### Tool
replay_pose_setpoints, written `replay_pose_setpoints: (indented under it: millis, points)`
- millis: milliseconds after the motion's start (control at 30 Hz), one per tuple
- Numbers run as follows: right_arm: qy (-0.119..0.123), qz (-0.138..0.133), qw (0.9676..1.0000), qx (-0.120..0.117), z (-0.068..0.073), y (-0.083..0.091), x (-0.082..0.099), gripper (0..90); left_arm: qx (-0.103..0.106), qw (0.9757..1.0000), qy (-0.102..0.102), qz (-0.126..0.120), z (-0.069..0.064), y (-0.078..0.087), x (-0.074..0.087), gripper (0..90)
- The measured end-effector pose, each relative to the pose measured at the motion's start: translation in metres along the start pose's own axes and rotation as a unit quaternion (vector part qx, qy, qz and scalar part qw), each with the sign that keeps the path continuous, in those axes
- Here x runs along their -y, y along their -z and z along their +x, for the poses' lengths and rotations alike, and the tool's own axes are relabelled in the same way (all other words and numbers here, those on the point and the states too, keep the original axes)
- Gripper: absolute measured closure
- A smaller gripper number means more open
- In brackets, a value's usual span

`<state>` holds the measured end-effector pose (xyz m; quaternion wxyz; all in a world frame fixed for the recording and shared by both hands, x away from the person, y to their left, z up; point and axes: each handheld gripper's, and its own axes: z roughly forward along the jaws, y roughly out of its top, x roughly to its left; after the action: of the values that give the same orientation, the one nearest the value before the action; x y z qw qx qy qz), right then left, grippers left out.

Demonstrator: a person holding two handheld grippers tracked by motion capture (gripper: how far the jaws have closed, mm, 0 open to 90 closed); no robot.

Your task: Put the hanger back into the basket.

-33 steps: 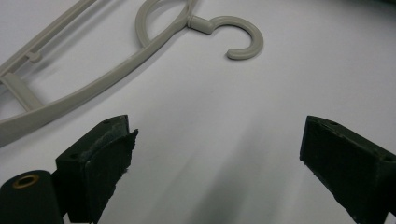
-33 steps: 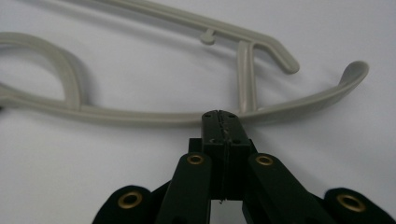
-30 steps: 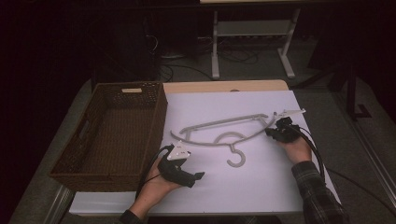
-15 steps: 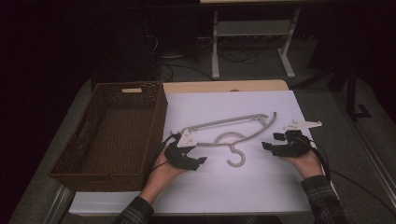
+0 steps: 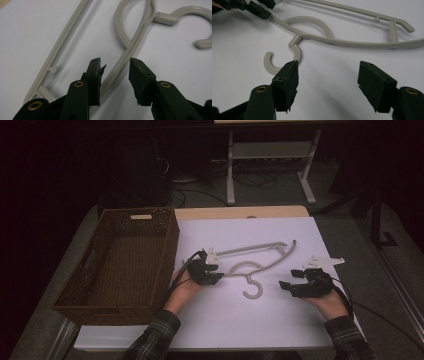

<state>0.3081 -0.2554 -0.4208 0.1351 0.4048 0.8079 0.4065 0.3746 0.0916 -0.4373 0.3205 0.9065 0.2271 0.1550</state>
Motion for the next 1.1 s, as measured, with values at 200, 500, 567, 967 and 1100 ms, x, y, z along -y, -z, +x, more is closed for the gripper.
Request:
replay_pose_setpoints:
  millis: [200, 500, 567, 967, 1100]
  points:
    - [-0.01, -0.006, 0.9999, -0.002, -0.004, 0.002, 0.002, 32.8, 0.025, 0.9996, 0.013, 0.004, 0.005, -0.007, 0.005, 64.6]
    - [-0.011, -0.006, 0.9999, -0.001, -0.005, 0.001, 0.002, 33.4, 0.069, 0.9972, 0.03, 0.007, 0.002, -0.003, 0.004, 70.5]
    - [-0.011, -0.005, 0.9999, -0.001, -0.005, 0.001, 0.002, 33.4, 0.076, 0.9967, 0.029, 0.009, 0.0, -0.002, 0.003, 72.0]
    - [-0.011, -0.005, 0.9999, -0.001, -0.007, 0.001, 0.005, 34.2, 0.118, 0.9916, -0.039, 0.036, -0.033, 0.001, -0.002, 65.0]
    - [-0.013, -0.003, 0.9999, 0.002, -0.008, 0.002, 0.006, 34.2, 0.119, 0.9917, -0.04, 0.026, -0.031, 0.002, 0.003, 66.7]
